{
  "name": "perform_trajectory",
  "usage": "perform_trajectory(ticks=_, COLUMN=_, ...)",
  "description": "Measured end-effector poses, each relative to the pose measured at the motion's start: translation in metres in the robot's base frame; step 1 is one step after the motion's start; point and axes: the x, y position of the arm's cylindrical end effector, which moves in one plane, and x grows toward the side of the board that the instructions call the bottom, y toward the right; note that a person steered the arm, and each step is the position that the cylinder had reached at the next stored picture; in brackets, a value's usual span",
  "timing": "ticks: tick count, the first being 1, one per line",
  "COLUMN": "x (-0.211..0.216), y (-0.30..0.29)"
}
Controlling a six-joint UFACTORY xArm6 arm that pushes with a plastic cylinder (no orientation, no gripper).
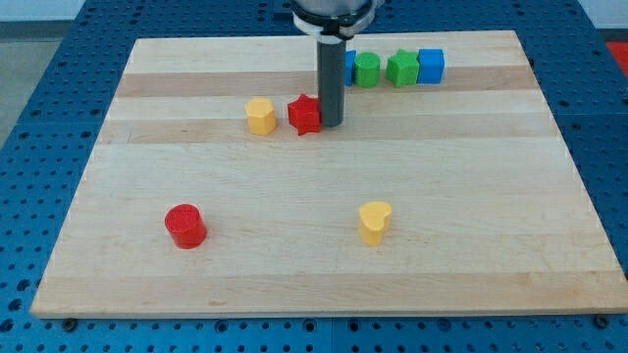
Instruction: Move the red circle right to the red star
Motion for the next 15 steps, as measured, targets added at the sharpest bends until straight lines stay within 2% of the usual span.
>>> perform_trajectory(ticks=2, x=0.000, y=-0.002)
perform_trajectory(ticks=3, x=0.011, y=0.016)
perform_trajectory(ticks=5, x=0.106, y=0.005)
perform_trajectory(ticks=7, x=0.117, y=-0.052)
perform_trajectory(ticks=8, x=0.114, y=-0.105)
perform_trajectory(ticks=9, x=0.118, y=-0.183)
perform_trajectory(ticks=10, x=0.152, y=-0.236)
perform_trajectory(ticks=11, x=0.190, y=-0.221)
perform_trajectory(ticks=12, x=0.192, y=-0.185)
perform_trajectory(ticks=15, x=0.158, y=-0.115)
